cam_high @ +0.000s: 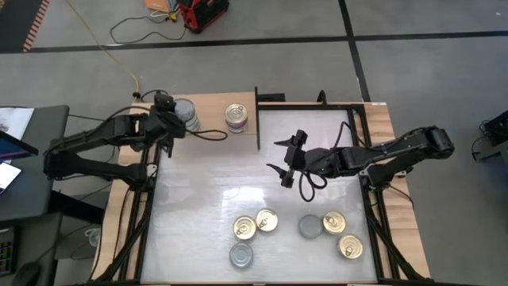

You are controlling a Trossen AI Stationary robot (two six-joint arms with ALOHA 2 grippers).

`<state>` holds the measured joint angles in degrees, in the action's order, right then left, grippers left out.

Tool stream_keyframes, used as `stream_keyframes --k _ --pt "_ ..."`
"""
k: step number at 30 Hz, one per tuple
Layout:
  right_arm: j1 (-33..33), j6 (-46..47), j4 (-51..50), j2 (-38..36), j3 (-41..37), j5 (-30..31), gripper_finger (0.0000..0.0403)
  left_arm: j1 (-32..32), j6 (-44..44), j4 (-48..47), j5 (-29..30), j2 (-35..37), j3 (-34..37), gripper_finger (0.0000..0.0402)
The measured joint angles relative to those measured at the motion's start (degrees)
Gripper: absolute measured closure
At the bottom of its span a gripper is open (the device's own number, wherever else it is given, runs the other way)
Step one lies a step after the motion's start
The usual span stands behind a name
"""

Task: Stack canned seafood by type on shelf
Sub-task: Stack the green-white tuna can on top of the other green-white tuna cans on the shelf, then stack the blue-pink tuna can on top of the other blue-pink tuna cans on the shelf

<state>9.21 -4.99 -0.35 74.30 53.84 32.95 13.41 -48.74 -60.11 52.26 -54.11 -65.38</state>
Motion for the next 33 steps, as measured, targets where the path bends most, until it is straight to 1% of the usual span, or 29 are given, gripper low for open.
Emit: stream_keyframes --k 4,9,19,23,27,31,33 --pt "0.0 0.0 0.23 0.0 0.0 0.0 0.0026 0.02 1.82 -2.36 -4.39 -0.03 -1.01 0.0161" --pt "0.0 0.0 0.49 0.0 -0.02 0.0 0.0026 0.04 4.55 -5.7 -5.56 -0.5 -1.01 0.0161" --pt "0.13 0.0 0.87 0.0 -0.02 0.0 0.0026 0.09 6.02 -5.5 -2.41 -0.63 -1.01 0.0162" --pt "0.13 0.0 0.86 0.0 -0.02 0.0 0.0026 0.09 6.48 -5.53 -3.59 -0.66 -1.04 0.0162" --pt "0.17 0.0 0.65 0.0 -0.02 0.0 0.0026 -0.14 8.14 -6.75 -7.15 -0.66 -2.99 0.0162" --pt "0.64 -0.01 -0.86 -0.12 -0.04 0.02 0.0026 -3.49 8.69 -5.96 -6.64 -0.66 -5.78 0.0162" --pt "0.85 -0.02 -0.94 -0.15 -0.02 0.02 0.0026 -6.84 9.48 -4.25 -9.64 -0.59 -6.43 0.0162"
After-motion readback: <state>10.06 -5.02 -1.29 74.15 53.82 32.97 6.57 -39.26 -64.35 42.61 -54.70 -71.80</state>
